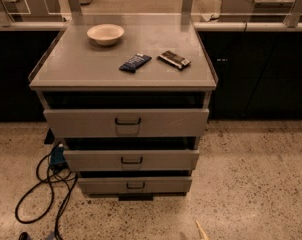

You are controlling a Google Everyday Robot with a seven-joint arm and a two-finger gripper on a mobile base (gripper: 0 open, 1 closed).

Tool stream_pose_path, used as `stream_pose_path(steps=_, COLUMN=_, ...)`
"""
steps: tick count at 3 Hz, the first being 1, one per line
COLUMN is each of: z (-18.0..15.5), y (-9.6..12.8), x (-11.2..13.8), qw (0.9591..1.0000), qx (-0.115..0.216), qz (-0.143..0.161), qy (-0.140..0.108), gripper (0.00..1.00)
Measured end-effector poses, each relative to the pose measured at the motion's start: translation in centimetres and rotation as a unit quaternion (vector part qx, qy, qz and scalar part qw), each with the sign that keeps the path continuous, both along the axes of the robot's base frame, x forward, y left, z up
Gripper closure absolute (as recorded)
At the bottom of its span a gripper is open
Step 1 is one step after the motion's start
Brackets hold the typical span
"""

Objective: Open bottom drawer

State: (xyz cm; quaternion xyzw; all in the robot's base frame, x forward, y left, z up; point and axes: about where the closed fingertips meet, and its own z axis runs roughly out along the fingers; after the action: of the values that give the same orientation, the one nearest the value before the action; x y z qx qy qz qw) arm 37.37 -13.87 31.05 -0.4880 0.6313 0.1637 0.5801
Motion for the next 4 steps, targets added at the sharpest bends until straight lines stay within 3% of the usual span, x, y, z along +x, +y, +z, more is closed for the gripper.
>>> stream_pose_path(steps=1, z=-0.5, y=0.8, x=-0.7, qw=0.9985, qx=-0.052, qz=0.013, qy=0.006, gripper=0.00)
stream_pose_path(steps=2, z=-0.2, y=3.5, x=1.5, qw=0.9907, qx=-0.129, qz=0.041, qy=-0.012, gripper=0.00)
stream_pose_path(steps=3, z=0.8, y=3.8, x=8.4, qw=0.9863, qx=-0.159, qz=-0.014, qy=-0.041, gripper=0.00)
stream_pose_path(steps=4, z=0.6, y=1.9, x=10.2, qw=0.9820, qx=-0.177, qz=-0.049, qy=-0.045, gripper=0.00)
